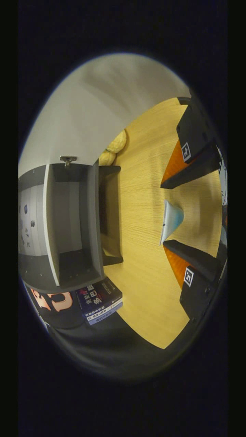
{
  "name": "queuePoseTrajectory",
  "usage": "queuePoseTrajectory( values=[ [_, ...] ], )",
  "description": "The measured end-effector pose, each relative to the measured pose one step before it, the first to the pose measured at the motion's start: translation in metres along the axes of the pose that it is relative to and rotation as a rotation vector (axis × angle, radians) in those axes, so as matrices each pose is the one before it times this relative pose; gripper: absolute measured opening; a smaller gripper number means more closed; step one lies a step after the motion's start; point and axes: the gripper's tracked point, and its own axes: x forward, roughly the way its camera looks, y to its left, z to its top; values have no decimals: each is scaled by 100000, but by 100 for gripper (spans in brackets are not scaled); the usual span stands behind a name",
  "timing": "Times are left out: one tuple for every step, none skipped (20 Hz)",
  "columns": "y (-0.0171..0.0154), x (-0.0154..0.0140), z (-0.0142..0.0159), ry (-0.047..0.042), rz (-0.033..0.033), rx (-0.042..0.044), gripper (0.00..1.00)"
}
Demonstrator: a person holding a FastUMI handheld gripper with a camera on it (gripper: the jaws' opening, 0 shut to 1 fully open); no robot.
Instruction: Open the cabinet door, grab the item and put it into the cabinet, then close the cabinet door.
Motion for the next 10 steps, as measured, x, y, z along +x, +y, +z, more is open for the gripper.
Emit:
queuePoseTrajectory(
  values=[
    [109, 355, -205, 648, 20, 1788, 89],
    [231, 275, 158, -398, 228, 2432, 75],
    [-88, 62, 123, -408, -730, 1549, 60],
    [-101, -105, -172, 1607, 39, -370, 59],
    [50, -200, 119, 711, 197, 360, 58],
    [373, -555, 865, -1090, 1427, 319, 57],
    [656, -983, 1832, -2843, 2447, 210, 57],
    [773, -1188, 2342, -3996, 2553, 33, 57],
    [758, -1088, 2717, -4404, 1925, -368, 57],
    [687, -1022, 3078, -4425, 861, -411, 57]
  ],
)
